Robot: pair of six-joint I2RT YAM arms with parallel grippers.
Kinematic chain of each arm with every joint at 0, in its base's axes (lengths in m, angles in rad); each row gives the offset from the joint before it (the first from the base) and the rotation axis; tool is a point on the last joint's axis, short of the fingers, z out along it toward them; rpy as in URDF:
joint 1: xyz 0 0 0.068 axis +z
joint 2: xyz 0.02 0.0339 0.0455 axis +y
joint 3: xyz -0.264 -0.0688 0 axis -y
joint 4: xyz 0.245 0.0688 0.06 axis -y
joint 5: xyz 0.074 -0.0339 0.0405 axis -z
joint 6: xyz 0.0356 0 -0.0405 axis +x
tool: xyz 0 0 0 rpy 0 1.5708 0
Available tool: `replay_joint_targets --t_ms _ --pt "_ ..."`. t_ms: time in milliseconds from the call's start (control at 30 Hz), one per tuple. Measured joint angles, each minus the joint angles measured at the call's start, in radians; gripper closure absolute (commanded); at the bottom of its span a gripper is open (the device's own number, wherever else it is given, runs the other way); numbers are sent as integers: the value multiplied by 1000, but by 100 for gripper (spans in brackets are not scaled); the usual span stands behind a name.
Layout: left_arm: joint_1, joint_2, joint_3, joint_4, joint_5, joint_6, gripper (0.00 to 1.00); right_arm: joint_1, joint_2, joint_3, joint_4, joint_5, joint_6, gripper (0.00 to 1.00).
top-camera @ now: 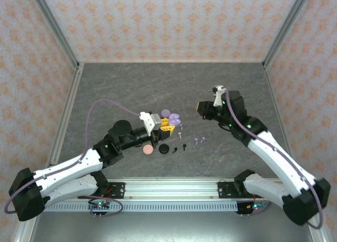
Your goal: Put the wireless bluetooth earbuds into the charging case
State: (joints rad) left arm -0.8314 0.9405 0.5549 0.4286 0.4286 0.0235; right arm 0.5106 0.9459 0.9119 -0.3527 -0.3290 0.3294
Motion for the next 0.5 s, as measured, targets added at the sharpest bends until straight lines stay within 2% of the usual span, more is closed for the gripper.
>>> replay_joint_targets --t_ms 267,500 --pt "0 43 -1 36 -18 -14 100 47 -229 -28 68 -15 101 81" --pt "0 76 -1 65 -48 -35 100 170 -264 -63 174 25 145 82"
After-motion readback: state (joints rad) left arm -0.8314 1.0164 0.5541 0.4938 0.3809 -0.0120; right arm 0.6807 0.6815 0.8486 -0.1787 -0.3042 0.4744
